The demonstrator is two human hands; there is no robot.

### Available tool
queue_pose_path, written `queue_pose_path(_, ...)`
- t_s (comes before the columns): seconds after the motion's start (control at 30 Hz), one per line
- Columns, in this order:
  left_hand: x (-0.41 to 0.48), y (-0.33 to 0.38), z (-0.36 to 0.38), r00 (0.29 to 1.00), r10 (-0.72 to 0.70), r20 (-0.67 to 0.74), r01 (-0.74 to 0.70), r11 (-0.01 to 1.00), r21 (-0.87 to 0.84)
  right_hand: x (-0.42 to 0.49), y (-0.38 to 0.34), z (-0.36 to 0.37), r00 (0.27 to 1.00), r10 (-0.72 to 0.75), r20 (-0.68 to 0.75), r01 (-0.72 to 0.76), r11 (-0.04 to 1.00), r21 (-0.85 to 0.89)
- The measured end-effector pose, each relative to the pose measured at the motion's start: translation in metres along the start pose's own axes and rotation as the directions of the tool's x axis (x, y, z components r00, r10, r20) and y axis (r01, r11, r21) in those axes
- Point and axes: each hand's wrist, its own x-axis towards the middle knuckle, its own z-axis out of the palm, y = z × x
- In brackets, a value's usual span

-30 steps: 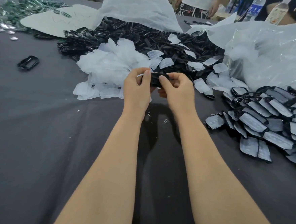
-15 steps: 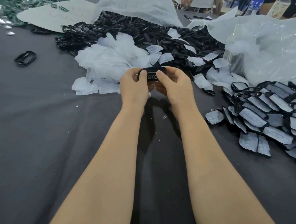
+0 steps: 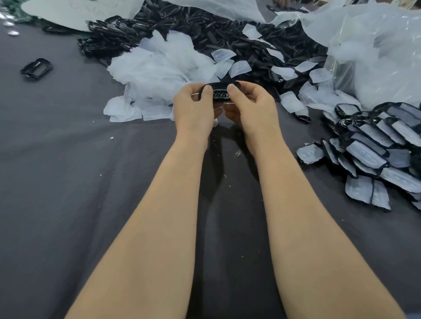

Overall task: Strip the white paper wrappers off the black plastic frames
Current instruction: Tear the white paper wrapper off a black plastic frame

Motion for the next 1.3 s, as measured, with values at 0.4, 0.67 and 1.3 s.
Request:
queue_pose_path(0.4,0.0012,0.0012,-0.0019,1.000,-0.001,-0.027,-0.001,0.996,-0.092,-0.0014,-0.0006,-0.0006,0.998,0.033,0.047,-0.034,0.999,0.020)
queue_pose_path(0.67,-0.0019,0.0027,-0.0009,0.999,0.021,0.034,-0.018,0.997,-0.079,-0.0001,0.0008,-0.0010,0.999,0.044,0.011,-0.044,0.999,0.018)
queue_pose_path(1.3,-0.0063,0.0002,0.0014,0.987,0.115,0.116,-0.128,0.985,0.113,0.0012,0.0018,-0.0049,0.986,-0.069,-0.152,0.037,0.979,-0.201)
